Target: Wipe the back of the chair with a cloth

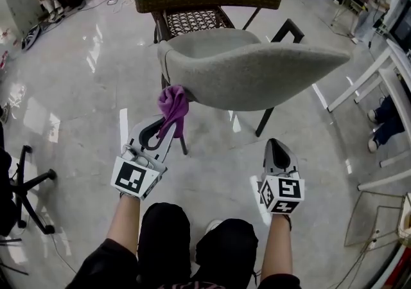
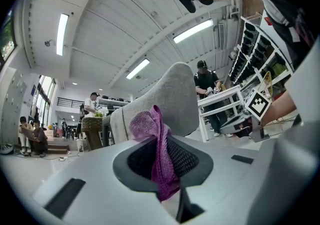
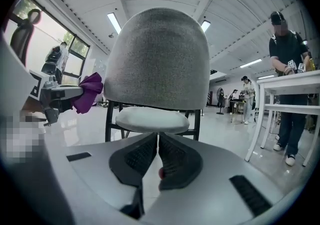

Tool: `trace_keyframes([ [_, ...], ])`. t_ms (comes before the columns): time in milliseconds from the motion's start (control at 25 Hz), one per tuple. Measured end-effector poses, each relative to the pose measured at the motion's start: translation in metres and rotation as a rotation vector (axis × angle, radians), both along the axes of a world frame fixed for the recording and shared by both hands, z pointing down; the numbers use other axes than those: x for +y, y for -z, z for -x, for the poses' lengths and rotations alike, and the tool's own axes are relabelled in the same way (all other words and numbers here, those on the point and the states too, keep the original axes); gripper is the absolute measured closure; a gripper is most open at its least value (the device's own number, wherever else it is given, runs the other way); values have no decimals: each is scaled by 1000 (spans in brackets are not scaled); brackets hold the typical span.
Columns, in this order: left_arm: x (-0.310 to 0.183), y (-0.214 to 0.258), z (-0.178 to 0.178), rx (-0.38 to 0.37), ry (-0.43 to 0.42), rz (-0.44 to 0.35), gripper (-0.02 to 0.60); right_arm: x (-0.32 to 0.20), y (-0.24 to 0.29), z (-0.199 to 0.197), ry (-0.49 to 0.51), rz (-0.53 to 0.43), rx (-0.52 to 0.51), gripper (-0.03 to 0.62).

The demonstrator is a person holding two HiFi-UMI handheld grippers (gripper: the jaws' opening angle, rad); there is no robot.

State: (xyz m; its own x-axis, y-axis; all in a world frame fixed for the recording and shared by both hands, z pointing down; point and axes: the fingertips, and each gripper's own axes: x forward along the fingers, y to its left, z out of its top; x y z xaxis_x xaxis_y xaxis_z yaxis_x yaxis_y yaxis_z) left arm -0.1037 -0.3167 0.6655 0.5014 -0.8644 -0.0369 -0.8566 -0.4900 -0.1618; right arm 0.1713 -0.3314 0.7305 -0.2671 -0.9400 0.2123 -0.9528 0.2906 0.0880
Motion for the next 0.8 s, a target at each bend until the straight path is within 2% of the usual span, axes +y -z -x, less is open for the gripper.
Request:
trace_keyframes([
  [200,-8,13,4,-26,29,21,511,-7,13,-6,8,16,-19,565],
  [400,-11,29,11,-39,52,95,511,-8,45,-4,19,30,-22,566],
  [640,-17,65,14,-4,71,175,511,-3,90,-5,22,84,-5,566],
  [800,-18,108,11,17,84,185,511,3,131,-7,24,114,5,566],
])
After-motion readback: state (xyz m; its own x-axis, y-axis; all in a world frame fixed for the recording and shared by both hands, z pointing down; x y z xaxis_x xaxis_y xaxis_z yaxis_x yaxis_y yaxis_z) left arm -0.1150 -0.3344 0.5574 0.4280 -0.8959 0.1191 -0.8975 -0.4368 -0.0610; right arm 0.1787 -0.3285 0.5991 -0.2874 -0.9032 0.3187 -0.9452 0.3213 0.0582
